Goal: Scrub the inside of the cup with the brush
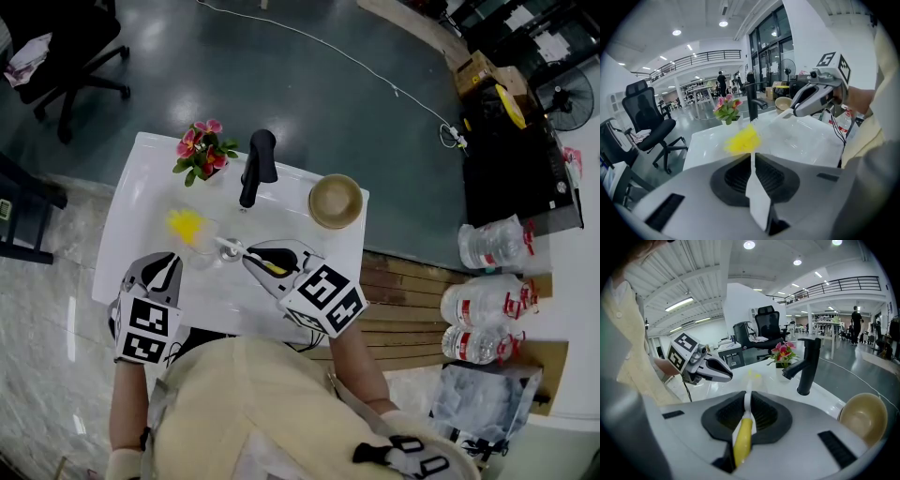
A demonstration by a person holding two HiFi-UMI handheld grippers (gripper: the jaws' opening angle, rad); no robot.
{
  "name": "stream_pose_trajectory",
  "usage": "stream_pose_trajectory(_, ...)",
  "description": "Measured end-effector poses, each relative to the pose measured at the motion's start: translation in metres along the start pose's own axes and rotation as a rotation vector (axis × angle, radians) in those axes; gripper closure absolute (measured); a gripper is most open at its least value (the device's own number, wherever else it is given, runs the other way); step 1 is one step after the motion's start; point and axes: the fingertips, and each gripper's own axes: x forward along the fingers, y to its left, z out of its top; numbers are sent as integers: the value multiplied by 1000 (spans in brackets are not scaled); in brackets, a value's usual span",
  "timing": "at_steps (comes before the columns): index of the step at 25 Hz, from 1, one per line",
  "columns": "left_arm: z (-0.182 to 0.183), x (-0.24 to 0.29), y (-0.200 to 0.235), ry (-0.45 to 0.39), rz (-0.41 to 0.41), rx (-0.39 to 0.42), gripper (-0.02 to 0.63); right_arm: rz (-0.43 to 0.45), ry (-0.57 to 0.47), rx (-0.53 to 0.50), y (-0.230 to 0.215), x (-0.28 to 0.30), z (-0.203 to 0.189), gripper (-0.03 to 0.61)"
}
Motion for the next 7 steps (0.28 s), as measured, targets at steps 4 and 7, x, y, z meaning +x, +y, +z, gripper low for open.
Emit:
stream_pose_trajectory(4,3,0,-3,-7,-4,7,577,0,-11,-3,1,-1,4,529)
stream_pose_trajectory(7,7,0,-6,-12,-6,19,577,-5,-8,-2,2,-3,4,529)
